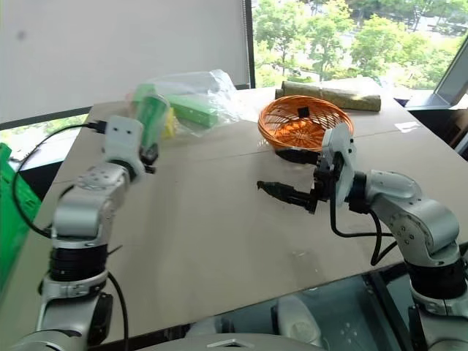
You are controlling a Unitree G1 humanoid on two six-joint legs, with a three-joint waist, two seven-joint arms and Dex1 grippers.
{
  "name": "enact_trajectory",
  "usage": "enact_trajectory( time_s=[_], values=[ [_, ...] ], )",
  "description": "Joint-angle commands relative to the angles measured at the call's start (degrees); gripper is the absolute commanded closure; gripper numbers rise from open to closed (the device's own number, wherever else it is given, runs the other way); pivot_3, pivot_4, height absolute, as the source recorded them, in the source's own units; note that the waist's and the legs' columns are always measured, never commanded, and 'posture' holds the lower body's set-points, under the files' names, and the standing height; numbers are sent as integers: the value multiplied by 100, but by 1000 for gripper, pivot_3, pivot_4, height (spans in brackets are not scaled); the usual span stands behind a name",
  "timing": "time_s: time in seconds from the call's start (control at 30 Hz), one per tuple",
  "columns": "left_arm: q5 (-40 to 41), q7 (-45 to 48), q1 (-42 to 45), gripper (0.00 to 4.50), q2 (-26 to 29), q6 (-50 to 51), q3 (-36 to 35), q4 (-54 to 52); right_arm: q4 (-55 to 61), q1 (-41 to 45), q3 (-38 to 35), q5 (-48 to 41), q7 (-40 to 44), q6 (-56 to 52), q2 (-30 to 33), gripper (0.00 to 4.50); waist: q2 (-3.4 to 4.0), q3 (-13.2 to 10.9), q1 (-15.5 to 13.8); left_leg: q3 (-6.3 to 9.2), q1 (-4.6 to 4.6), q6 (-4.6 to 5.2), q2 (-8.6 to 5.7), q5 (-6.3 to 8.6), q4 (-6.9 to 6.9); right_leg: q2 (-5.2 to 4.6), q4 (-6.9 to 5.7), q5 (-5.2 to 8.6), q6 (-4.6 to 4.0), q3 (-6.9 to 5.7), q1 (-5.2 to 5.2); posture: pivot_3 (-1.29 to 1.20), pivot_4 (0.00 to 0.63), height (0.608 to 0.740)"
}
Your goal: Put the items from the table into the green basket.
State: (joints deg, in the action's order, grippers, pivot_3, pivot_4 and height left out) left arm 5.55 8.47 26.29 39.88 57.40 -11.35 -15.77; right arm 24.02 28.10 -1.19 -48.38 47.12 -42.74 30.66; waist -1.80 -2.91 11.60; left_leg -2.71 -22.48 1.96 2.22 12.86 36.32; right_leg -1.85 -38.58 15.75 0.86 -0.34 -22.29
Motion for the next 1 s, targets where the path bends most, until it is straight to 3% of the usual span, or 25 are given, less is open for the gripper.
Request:
enact_trajectory(
  time_s=[0.03, 0.1, 0.2, 0.3, 0.43, 0.5, 0.63, 0.87, 0.93, 1.0],
  values=[
    [-153, 218, 137, 2574, 869, 172, -1004, -290, -185, 524, 59, -356, 135, -142, -215, 0, -3, 1, -156, 2, -26, -1, 0, -1, 2, -3, -3, -1, -1, -3, -25, -35, 0, 740],
    [-238, 392, -133, 2574, 1403, 327, -1472, -346, -318, 800, 60, -591, 173, -258, -382, 0, -3, 1, -350, -5, -51, -2, -6, 0, 4, -12, -18, -2, -3, 0, -52, -15, 0, 740],
    [-363, 561, -663, 2574, 1765, 424, -2168, -347, -484, 1073, -36, -1121, 308, -543, -547, 0, -2, 0, -671, -11, -61, -14, -6, 7, 2, -17, -15, -1, -5, 4, -67, 14, 0, 740],
    [-552, 666, -1354, 2574, 1798, 408, -2902, -335, -590, 1271, -43, -1097, 351, -450, -652, 0, -3, 2, -881, -16, -79, -20, -6, 11, 2, -28, -14, -1, -6, 2, -85, 23, 0, 740],
    [-569, 692, -1726, 2574, 1645, 209, -3239, -279, -635, 1330, -39, -985, 378, -330, -681, 0, -40, 26, -1131, 2, -123, -24, -4, 9, 18, -39, -28, -12, -23, -20, -125, 32, 0, 740],
    [-596, 660, -1862, 1574, 1520, 8, -3280, -180, -650, 1341, -26, -929, 398, -274, -677, 0, -43, 31, -1164, 4, -124, -52, -3, 16, 20, -54, -29, -16, -31, -35, -127, 32, 0, 740],
    [-671, 479, -1987, 45, 1230, -432, -3234, 71, -657, 1326, -1, -777, 418, -187, -653, 0, -26, 58, -1152, -12, -123, -64, -3, 10, 19, -80, -29, -19, -50, -39, -126, 13, 0, 740],
    [-367, 341, -1438, 45, 855, -1129, -3258, 247, -596, 1035, -17, -521, 466, -121, -420, 0, -24, 67, -1081, -8, -128, -57, -1, 4, 4, -76, -30, -22, -44, -46, -130, -4, 0, 740],
    [255, 714, -1127, 45, 454, -1326, -3120, -28, -679, 644, 136, -57, 723, 144, -119, 0, -22, 85, -1106, -9, -131, -56, -2, 4, 4, -78, -28, -22, -43, -46, -130, -4, 0, 740],
    [952, 1515, -1463, 45, 22, -1550, -2604, -683, -964, 132, 294, 620, 1048, 673, 272, 0, -17, 101, -1104, -13, -131, -56, -7, 5, 8, -84, -26, -23, -42, -47, -125, -4, 0, 740]
  ],
)
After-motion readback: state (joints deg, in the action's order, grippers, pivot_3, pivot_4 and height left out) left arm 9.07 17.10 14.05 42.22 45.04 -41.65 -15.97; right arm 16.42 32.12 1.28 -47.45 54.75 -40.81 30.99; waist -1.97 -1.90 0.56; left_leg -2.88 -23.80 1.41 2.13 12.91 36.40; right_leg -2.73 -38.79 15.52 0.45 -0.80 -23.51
